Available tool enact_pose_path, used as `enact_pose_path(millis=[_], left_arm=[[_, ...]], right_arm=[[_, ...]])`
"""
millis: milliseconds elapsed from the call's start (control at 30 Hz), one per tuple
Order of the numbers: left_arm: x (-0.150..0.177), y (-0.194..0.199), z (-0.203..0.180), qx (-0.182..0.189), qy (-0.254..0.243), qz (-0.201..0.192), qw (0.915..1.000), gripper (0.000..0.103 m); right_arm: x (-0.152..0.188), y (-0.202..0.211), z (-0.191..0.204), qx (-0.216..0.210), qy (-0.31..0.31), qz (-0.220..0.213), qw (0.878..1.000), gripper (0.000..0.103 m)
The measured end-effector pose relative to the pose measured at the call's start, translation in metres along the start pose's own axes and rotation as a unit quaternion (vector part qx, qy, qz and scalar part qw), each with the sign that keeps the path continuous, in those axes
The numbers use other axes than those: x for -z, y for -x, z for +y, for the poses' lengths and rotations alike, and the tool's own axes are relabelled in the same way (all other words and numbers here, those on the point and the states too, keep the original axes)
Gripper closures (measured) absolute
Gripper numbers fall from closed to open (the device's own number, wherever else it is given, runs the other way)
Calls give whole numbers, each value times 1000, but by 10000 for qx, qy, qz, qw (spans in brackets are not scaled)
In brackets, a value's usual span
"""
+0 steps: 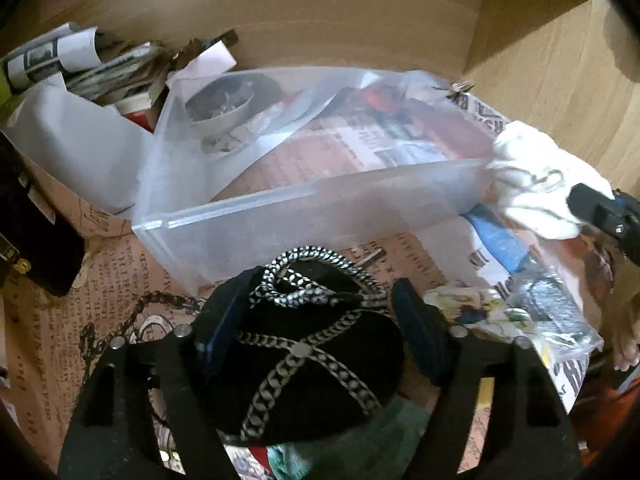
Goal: Organize soft objects
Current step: 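Carry both items over the clear box and open both tools to drop them in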
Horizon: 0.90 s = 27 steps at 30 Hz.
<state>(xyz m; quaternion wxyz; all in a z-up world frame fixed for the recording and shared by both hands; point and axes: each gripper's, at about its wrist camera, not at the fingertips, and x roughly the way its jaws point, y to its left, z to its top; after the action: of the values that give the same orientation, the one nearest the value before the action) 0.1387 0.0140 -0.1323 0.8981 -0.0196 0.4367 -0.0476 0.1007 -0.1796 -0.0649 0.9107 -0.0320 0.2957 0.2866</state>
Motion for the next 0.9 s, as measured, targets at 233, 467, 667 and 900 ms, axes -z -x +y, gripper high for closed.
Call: enact_pose_path(millis=[233, 467, 667, 900], left_arm=[[0, 10, 0, 57, -65, -200, 9998, 70], [-2, 25, -8, 11, -205, -472, 9987, 89], [-7, 42, -5, 129, -174, -704, 9973, 97], [-13, 72, 5, 51, -115, -1063, 9943, 97]], right_arm=[[-3, 0, -3, 21, 4, -93, 10000, 86], [-16, 2, -3, 39, 58, -270, 9996, 86], [-33, 7, -7, 54, -14, -528, 9986, 86], [-53, 9, -8, 98, 31, -767, 9970, 86]])
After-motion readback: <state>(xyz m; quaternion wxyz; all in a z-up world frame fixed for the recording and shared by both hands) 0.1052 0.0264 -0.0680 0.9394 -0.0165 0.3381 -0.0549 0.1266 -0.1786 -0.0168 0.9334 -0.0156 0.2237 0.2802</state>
